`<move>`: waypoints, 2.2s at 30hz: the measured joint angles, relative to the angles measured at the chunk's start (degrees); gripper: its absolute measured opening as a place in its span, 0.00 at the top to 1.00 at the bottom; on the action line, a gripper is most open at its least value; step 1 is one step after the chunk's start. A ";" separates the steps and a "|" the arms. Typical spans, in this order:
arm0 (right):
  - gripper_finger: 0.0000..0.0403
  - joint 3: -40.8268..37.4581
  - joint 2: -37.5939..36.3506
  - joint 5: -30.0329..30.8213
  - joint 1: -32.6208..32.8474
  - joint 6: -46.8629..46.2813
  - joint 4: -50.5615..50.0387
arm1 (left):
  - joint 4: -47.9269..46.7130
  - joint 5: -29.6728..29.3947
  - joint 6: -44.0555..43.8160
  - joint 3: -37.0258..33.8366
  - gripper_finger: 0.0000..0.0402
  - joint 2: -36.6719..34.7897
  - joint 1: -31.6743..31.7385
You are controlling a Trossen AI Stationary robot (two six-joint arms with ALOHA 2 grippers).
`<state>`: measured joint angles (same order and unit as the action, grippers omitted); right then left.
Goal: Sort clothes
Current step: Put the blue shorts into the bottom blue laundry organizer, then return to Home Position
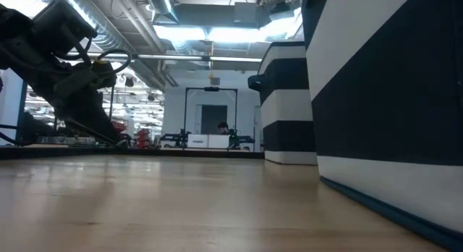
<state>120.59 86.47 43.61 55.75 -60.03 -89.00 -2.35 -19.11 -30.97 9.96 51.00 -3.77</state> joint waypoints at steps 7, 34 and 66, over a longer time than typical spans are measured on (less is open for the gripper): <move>0.93 -22.72 -0.41 -0.52 -0.02 -15.26 -0.77 | 0.02 0.00 -0.46 0.00 0.69 0.00 0.00; 0.45 -18.34 -2.52 -24.91 -13.44 -4.05 -0.87 | -0.01 0.08 -0.10 0.00 0.69 0.02 0.00; 0.45 -68.28 -47.08 -31.32 -45.23 54.03 61.46 | 1.99 0.07 5.50 0.00 0.69 0.02 0.00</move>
<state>52.32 39.39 12.29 10.52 -6.00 -27.53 -0.36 -19.04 -25.47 9.96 51.03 -3.77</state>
